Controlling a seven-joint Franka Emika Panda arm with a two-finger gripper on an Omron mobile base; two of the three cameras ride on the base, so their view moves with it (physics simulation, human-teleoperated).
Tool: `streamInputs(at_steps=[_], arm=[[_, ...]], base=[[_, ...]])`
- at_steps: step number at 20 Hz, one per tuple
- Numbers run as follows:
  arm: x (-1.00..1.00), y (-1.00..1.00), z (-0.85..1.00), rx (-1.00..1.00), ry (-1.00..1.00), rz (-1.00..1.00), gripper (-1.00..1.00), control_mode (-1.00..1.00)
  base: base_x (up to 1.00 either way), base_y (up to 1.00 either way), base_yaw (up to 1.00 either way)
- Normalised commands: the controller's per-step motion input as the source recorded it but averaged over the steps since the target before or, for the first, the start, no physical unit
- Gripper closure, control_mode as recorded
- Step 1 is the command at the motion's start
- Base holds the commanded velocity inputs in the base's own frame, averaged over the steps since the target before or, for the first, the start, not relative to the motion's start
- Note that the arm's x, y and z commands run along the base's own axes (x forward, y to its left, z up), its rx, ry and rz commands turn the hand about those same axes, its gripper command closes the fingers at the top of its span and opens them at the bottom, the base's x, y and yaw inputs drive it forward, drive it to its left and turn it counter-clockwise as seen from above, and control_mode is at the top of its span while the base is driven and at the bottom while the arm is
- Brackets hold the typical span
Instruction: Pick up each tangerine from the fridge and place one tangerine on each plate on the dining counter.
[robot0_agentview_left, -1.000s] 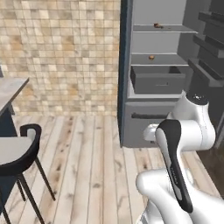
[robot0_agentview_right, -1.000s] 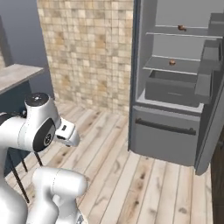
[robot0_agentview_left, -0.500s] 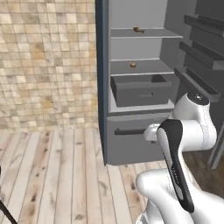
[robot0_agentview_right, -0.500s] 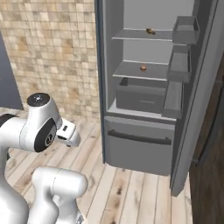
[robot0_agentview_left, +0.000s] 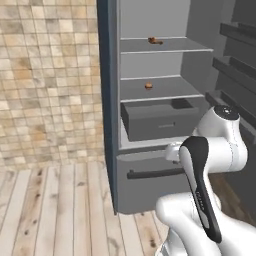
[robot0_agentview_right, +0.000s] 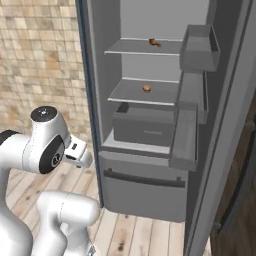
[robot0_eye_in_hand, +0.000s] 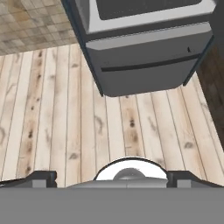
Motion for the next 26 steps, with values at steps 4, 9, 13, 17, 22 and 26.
streamInputs(at_steps=[4,9,13,17,22,26], arm=[[0.00,0.00,0.00,0.00,0.00,0.00,-1.00,1.00],[0.00,0.00,0.00,0.00,0.00,0.00,-1.00,1.00],[0.00,0.00,0.00,0.00,0.00,0.00,-1.00,1.00],[0.00,0.00,0.00,0.00,0.00,0.00,-1.00,1.00],[0.00,0.00,0.00,0.00,0.00,0.00,-1.00,1.00],[0.00,0.00,0.00,0.00,0.00,0.00,-1.00,1.00]], base=[[0.73,-0.29,-0.09],[0.73,-0.29,-0.08],[0.51,-0.40,-0.03],[0.42,-0.39,0.00],[0.48,-0.28,0.00],[0.29,-0.11,0.00]])
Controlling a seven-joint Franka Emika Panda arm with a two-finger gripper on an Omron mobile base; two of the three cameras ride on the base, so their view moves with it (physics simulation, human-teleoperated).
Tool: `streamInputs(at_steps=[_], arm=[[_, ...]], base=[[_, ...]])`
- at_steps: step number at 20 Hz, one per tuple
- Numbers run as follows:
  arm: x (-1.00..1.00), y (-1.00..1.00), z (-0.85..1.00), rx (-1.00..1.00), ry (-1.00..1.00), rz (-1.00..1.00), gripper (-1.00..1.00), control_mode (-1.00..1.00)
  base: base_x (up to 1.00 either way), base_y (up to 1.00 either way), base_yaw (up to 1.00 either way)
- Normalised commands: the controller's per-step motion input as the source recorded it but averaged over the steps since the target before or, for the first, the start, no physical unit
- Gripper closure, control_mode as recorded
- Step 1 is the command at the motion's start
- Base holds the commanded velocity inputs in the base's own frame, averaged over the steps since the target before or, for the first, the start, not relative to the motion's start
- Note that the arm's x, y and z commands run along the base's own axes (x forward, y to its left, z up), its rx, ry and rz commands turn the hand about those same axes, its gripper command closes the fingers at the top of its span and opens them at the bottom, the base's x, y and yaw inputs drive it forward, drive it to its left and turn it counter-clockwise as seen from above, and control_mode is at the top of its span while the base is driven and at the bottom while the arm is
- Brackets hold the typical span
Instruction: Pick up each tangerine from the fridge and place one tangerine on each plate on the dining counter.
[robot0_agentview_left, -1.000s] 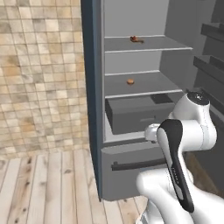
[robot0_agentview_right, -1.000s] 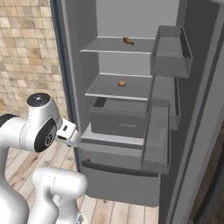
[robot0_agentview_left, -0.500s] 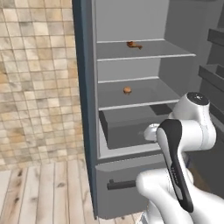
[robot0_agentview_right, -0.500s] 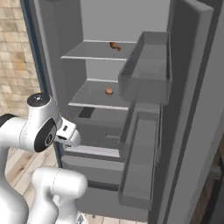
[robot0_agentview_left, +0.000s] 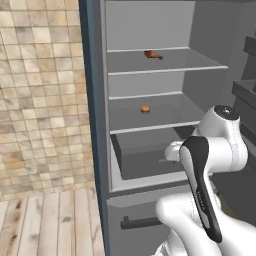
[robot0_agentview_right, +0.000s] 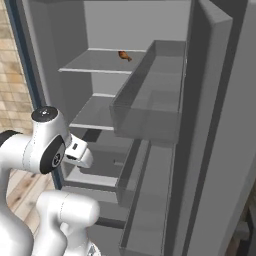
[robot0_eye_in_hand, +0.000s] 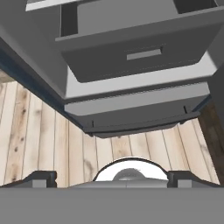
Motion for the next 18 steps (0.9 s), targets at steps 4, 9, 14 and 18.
streamInputs(at_steps=[4,9,14,18], arm=[[0.00,0.00,0.00,0.00,0.00,0.00,-1.00,1.00],[0.00,0.00,0.00,0.00,0.00,0.00,-1.00,1.00],[0.13,0.00,-0.03,0.00,-0.01,0.01,-1.00,-1.00],[0.22,0.00,0.00,-0.02,-0.14,0.00,-1.00,-1.00]], base=[[0.19,-0.01,0.05],[0.33,0.00,0.08],[0.21,0.00,0.05],[0.00,0.00,0.00]])
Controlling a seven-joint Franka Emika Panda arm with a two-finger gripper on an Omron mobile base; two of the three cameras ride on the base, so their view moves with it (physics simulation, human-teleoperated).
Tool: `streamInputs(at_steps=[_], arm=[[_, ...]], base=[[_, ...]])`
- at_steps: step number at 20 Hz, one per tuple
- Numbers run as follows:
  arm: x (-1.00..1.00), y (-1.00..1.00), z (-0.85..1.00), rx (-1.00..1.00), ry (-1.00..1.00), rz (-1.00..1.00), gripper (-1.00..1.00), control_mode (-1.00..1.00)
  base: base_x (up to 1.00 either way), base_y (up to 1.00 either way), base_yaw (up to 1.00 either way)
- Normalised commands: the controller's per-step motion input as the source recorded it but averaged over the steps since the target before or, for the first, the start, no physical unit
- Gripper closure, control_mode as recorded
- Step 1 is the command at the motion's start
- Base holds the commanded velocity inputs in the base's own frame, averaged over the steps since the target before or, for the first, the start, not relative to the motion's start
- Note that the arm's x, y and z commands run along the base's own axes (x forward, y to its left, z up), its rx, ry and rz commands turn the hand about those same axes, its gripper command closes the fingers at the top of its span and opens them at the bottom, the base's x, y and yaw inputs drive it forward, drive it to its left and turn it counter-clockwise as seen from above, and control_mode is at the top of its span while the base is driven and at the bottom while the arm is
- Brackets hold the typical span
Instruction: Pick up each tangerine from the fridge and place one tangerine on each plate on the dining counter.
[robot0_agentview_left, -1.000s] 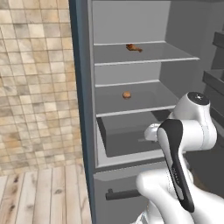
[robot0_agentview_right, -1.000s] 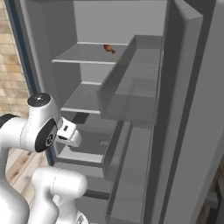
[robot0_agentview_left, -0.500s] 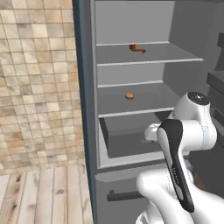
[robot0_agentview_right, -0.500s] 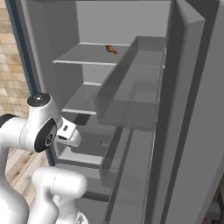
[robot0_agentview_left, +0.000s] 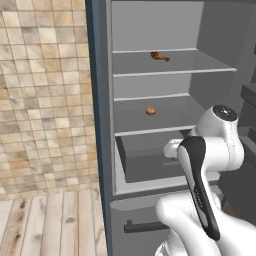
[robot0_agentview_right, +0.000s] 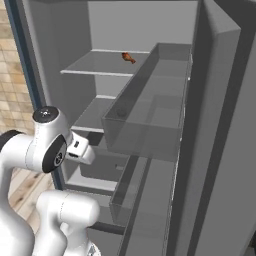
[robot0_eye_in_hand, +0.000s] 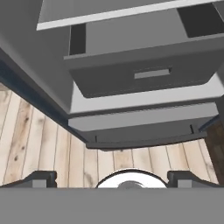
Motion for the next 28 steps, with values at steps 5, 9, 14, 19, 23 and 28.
streamInputs(at_steps=[5,9,14,19,23,28], arm=[[0.41,-0.06,0.00,-0.09,-0.12,0.00,-1.00,-1.00],[0.42,-0.34,0.05,-0.01,-0.18,-0.04,-1.00,-1.00],[0.53,-0.35,0.19,0.06,-0.16,-0.02,-1.00,-1.00],[0.74,0.19,0.32,-0.06,-0.02,0.00,-1.00,-1.00],[0.70,0.10,0.32,-0.05,0.00,0.00,-1.00,-1.00],[0.59,0.00,0.18,0.00,0.00,0.00,-1.00,-1.00]], base=[[0.00,0.00,0.00],[0.00,0.00,0.00],[0.00,0.00,0.00],[0.00,0.00,0.00],[0.00,0.00,0.00],[0.00,0.00,0.00]])
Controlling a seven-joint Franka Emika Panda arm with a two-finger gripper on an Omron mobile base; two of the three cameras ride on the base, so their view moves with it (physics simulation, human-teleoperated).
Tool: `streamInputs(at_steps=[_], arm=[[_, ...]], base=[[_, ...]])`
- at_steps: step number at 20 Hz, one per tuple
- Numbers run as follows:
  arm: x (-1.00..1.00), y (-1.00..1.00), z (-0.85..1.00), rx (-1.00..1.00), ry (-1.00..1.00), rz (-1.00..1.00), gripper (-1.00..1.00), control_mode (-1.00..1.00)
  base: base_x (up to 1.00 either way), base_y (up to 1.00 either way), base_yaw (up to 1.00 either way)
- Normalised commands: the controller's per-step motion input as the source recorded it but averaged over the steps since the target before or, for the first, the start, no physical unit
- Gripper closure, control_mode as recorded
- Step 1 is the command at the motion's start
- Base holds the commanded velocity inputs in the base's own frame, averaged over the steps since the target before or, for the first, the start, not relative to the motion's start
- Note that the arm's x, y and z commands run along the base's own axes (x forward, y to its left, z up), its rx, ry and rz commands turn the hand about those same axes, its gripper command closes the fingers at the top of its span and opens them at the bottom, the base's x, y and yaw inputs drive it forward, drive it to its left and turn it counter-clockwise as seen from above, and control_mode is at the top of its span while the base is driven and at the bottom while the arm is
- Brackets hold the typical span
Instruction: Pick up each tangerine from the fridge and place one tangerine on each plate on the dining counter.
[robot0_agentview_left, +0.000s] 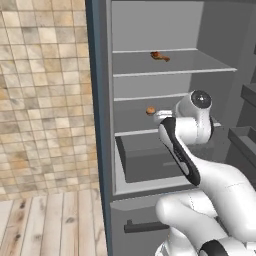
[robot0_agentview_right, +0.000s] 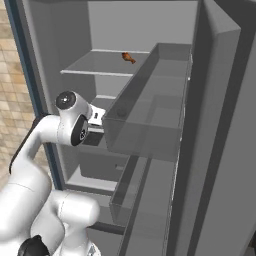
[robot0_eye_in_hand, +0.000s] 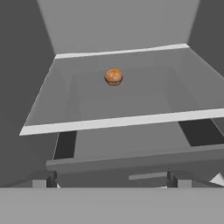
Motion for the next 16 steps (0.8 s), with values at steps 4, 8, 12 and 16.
streamInputs(at_steps=[4,8,12,16], arm=[[0.51,-0.03,0.00,0.00,0.00,0.00,-1.00,-1.00],[0.53,0.00,0.00,0.00,0.00,0.00,-1.00,-1.00],[0.53,0.00,0.00,0.00,0.01,0.00,-1.00,-1.00],[0.38,0.00,-0.09,0.00,0.01,0.00,-1.00,-1.00]], base=[[0.00,0.00,0.00],[0.00,0.00,0.00],[0.00,0.00,0.00],[0.00,0.00,0.00]])
